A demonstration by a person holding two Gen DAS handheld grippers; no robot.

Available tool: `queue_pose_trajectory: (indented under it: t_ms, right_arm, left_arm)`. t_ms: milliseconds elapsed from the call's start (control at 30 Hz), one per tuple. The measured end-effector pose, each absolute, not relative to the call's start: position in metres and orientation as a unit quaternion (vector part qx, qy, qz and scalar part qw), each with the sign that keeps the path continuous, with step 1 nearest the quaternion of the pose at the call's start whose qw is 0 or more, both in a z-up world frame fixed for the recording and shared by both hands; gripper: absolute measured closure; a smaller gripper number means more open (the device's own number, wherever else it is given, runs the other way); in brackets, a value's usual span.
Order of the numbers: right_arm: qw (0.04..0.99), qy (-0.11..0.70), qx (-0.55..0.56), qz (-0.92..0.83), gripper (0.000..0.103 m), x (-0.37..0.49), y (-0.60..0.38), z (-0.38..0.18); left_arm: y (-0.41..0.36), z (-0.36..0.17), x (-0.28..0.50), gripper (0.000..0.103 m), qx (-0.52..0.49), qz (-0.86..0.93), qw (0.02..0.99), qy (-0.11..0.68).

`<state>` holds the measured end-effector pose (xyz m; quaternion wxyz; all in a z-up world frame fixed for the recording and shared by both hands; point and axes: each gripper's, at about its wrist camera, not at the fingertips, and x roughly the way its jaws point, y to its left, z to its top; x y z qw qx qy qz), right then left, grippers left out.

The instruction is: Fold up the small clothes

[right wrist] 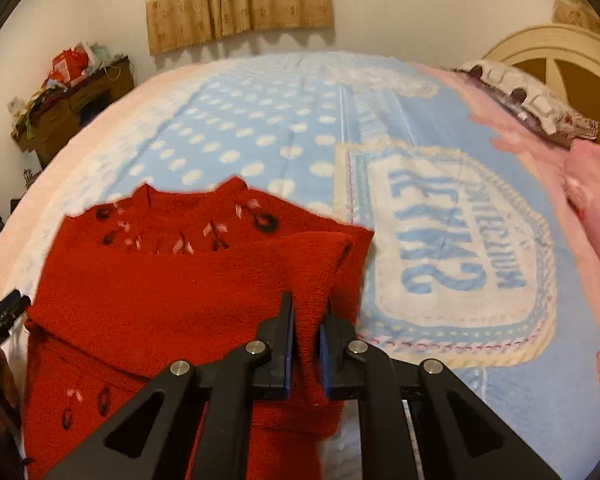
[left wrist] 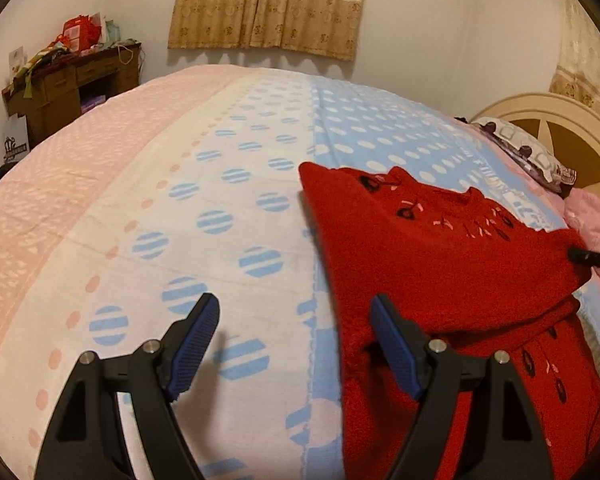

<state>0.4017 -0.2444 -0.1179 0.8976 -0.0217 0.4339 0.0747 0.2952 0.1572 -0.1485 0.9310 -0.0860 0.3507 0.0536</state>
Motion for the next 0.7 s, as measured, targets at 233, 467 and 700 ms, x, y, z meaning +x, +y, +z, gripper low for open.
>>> queue_pose_trajectory:
  t_ms: [233,467,700]
  right_arm:
    - [0.878,0.47,-0.029,0.083,0.09,0.404,-0.242,-0.148]
    - [0.884,0.451,-0.028,0.12,0.045,0.39,-0.225,-0.132]
    - [0.88,0.45,-0.039,0.146,0.027,0.384,-0.2,-0.143]
  left_arm:
    - [0.141,-0.116,0.291,0.022,-0.05,0.048,0.941,0.333]
    - [0.093,-0.137,0.294,0.0,0.035,0.021,0.927,0.373]
    - [0.098,-0.153,0.332,0.0,0.09,0.095,0.915,0.381]
